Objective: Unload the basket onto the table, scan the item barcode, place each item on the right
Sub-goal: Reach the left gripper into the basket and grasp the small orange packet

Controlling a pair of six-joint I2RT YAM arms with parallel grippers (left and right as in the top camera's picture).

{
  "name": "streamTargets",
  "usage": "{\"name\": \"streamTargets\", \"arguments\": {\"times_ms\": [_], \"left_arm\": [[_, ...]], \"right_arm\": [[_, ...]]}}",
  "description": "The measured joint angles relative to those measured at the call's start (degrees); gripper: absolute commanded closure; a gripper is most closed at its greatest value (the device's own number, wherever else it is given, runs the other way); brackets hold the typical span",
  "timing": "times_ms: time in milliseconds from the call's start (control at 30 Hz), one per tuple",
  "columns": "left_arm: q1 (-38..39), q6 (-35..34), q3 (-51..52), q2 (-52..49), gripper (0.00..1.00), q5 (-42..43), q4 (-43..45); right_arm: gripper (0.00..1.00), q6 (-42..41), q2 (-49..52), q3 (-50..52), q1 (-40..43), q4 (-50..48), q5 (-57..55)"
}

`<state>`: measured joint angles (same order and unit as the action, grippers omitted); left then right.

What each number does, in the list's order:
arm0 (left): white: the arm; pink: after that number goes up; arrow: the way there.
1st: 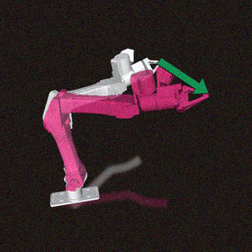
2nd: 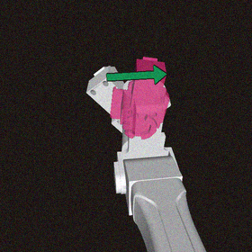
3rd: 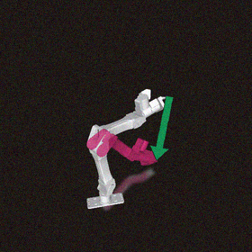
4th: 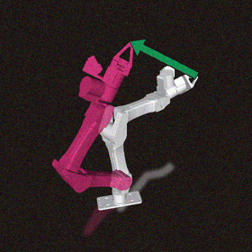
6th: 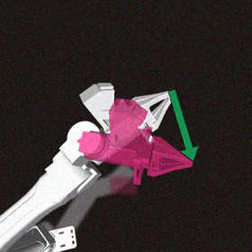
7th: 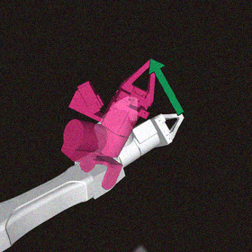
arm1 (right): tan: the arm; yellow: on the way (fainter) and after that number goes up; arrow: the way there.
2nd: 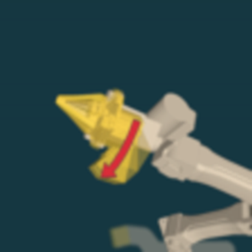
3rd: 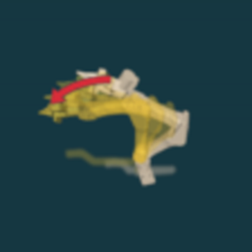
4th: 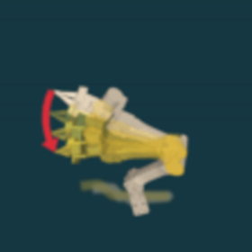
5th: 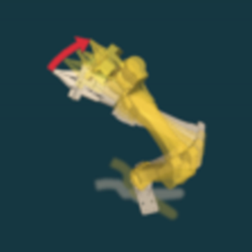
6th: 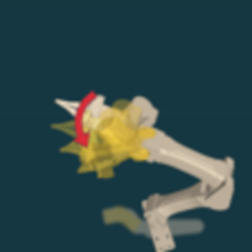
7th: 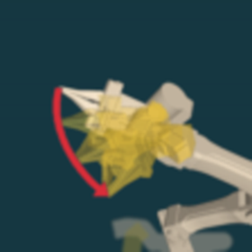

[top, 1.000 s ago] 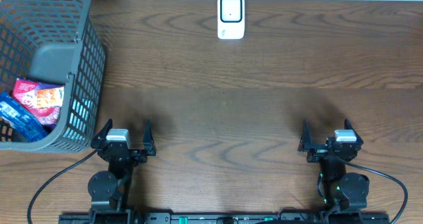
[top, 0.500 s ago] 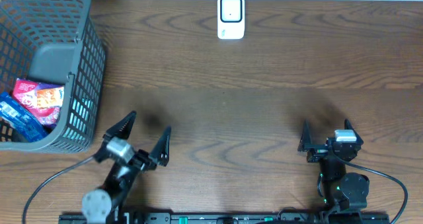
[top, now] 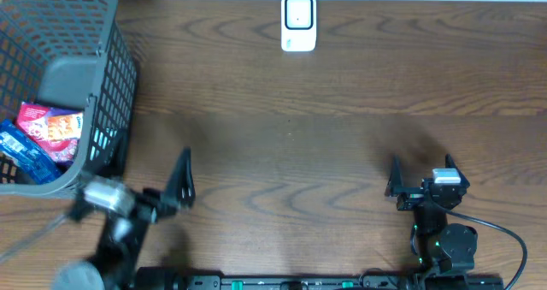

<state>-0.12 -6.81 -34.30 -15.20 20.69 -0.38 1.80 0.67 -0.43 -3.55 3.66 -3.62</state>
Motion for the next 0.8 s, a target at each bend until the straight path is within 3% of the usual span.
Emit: {"name": "streamTargets", "arguments": {"times_ms": [100,300,400,667,800], "left_arm": [[0.0,4.3,-13.3,-12.2,0.02,0.0,-12.8],[0.0,8.0,-27.3,-28.1,0.02,-0.9,-13.5],[0.0,7.9,-34.4,-34.0,0.02,-8.1,-17.3],[-4.5,9.2,-76.2,-61.0,0.03,-34.1,-51.3],[-11.4,4.5,-88.9,-73.0,0.02,-40.0,-56.8]], "right_arm": [[0.01,0.0,0.0,0.0,0.0,0.1,0.0],[0.01,0.0,0.0,0.0,0.0,0.2,0.1],[0.01,0.0,0.0,0.0,0.0,0.1,0.1],[0.01,0.0,0.0,0.0,0.0,0.2,0.2],[0.01,0.0,0.0,0.0,0.0,0.2,0.2]]}}
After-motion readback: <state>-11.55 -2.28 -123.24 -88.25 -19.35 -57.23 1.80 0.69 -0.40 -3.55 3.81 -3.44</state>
